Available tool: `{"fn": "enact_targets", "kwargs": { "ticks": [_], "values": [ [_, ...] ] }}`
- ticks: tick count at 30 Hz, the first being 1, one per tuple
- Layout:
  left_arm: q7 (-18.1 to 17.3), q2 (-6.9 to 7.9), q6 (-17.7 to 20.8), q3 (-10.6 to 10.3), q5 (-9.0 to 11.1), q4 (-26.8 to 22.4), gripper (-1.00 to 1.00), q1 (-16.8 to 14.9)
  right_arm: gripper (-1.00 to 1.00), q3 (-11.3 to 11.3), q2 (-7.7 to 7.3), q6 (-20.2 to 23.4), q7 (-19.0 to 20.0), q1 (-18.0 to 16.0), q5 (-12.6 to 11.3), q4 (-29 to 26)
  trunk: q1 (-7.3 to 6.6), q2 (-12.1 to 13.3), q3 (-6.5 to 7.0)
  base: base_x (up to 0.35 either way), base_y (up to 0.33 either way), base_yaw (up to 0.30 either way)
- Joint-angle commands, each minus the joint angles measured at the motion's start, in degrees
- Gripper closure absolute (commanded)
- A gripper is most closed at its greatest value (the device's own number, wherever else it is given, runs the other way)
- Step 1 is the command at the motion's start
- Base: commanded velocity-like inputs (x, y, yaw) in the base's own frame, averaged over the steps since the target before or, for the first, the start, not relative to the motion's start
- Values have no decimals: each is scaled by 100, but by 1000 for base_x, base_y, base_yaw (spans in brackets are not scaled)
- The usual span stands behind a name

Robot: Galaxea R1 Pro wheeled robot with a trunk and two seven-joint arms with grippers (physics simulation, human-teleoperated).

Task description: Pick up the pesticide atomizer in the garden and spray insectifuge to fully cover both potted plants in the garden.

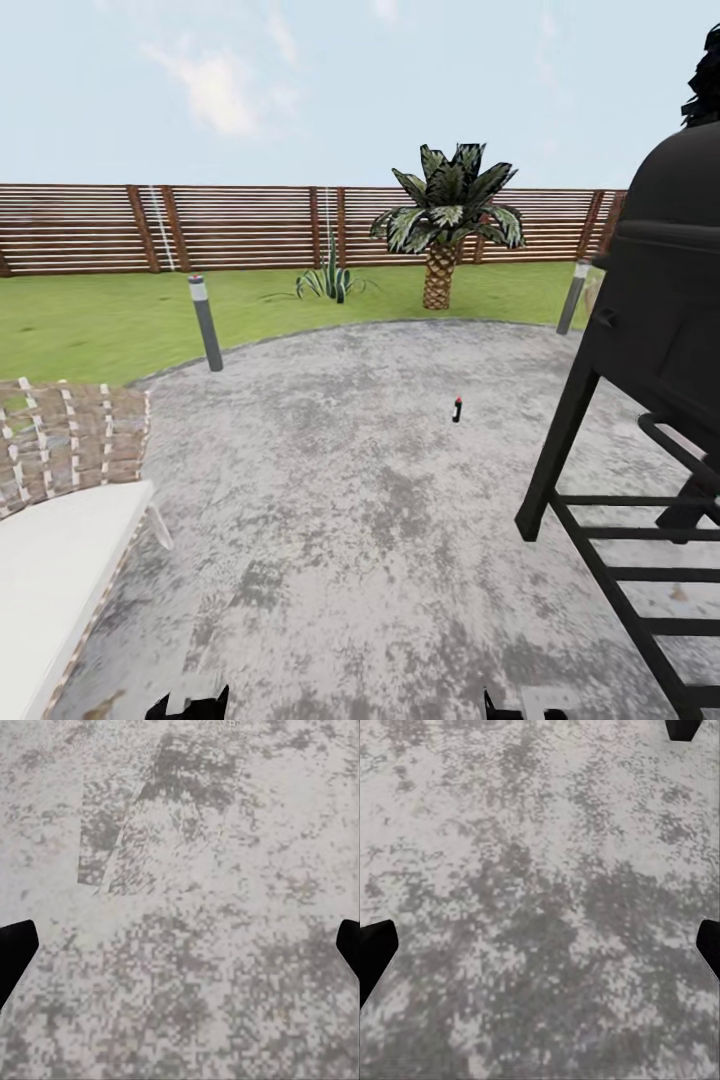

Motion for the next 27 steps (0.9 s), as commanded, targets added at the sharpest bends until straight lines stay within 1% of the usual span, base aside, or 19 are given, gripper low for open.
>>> {"fn": "enact_targets", "kwargs": {
  "ticks": [1,12,18,23,27],
  "values": [
    [-4,-1,-18,15,0,5,-100,-3,-100,5,0,-16,-18,-3,6,4,2,-2,-4,337,0,-2],
    [-4,-1,-24,15,0,14,-100,-3,-100,5,0,-16,-18,-3,8,4,2,-2,74,337,41,0],
    [-4,-1,-27,15,0,14,-100,-3,-100,7,0,-16,-15,-3,14,4,2,-2,81,337,56,0],
    [-4,-9,-159,15,0,14,-100,4,-100,5,0,-12,-10,-3,15,4,2,-2,81,337,7,0],
    [-4,-9,-188,15,0,14,-100,5,-100,5,0,-12,-9,-3,15,4,2,-2,81,337,1,0]
  ]
}}
